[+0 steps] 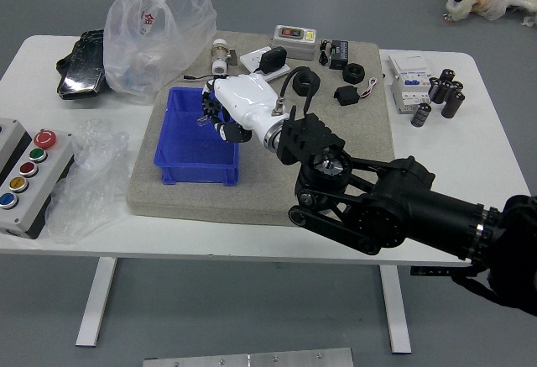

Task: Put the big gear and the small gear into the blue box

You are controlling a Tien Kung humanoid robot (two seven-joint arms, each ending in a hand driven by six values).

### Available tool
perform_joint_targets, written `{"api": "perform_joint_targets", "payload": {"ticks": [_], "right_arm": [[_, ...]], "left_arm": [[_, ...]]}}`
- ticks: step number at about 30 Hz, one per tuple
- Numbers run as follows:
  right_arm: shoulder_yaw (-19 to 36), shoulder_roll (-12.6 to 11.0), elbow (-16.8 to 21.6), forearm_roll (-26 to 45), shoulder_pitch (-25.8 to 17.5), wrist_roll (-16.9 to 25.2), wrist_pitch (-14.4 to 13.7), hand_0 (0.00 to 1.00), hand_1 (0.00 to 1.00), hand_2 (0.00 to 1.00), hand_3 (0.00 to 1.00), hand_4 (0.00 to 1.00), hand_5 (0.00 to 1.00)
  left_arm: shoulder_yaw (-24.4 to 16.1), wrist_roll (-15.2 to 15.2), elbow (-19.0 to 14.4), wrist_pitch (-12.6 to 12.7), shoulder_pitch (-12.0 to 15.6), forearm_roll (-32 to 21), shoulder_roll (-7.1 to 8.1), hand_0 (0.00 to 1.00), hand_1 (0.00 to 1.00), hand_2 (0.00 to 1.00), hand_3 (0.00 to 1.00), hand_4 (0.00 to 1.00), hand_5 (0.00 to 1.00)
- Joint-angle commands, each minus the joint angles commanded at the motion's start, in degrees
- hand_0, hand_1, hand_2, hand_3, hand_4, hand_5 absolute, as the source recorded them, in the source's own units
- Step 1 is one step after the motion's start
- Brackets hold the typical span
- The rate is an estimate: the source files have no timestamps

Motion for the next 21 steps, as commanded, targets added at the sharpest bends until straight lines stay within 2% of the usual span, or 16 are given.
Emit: {"api": "perform_joint_targets", "payload": {"ticks": [2, 3, 9, 10, 15, 16, 21], "right_arm": [[-0.9, 0.2, -1.0, 0.6, -0.1, 1.6, -1.4, 0.476, 0.519, 0.570, 0.543, 0.534, 0.050], [-1.3, 0.2, -1.4, 1.0, -0.2, 2.3, -2.0, 0.587, 0.690, 0.733, 0.656, 0.490, 0.295], [-4.2, 0.2, -3.9, 3.1, -0.6, 3.6, -3.1, 0.587, 0.690, 0.733, 0.656, 0.490, 0.295], [-4.5, 0.2, -4.1, 3.3, -0.6, 3.6, -3.1, 0.683, 0.789, 0.815, 0.711, 0.528, 0.293], [-6.3, 0.2, -5.0, 4.4, -0.9, 3.2, -2.0, 0.683, 0.789, 0.815, 0.711, 0.528, 0.293], [-6.6, 0.2, -5.1, 4.5, -1.0, 3.2, -1.8, 0.729, 0.824, 0.846, 0.811, 0.778, 0.373], [-7.1, 0.2, -5.1, 4.3, -1.6, 3.4, -1.2, 0.729, 0.824, 0.846, 0.811, 0.778, 0.373]], "left_arm": [[0.0, 0.0, 0.0, -0.1, -0.1, 0.1, 0.07, 0.698, 0.657, 0.644, 0.813, 0.681, 0.294], [0.0, -0.1, 0.0, -0.1, -0.1, 0.2, 0.09, 0.698, 0.657, 0.644, 0.812, 0.681, 0.295], [0.3, -0.4, 0.1, -0.2, -0.4, 0.2, 0.05, 0.698, 0.657, 0.644, 0.812, 0.681, 0.295], [0.3, -0.4, 0.1, -0.3, -0.4, 0.2, 0.05, 0.698, 0.657, 0.642, 0.811, 0.681, 0.297], [0.1, -0.2, 0.0, -0.3, -0.4, 0.4, -0.02, 0.698, 0.657, 0.642, 0.811, 0.681, 0.297], [0.1, -0.2, 0.0, -0.3, -0.4, 0.5, -0.03, 0.698, 0.657, 0.642, 0.808, 0.680, 0.295], [0.0, -0.1, 0.0, -0.4, -0.5, 0.6, -0.11, 0.698, 0.657, 0.642, 0.808, 0.680, 0.295]]}}
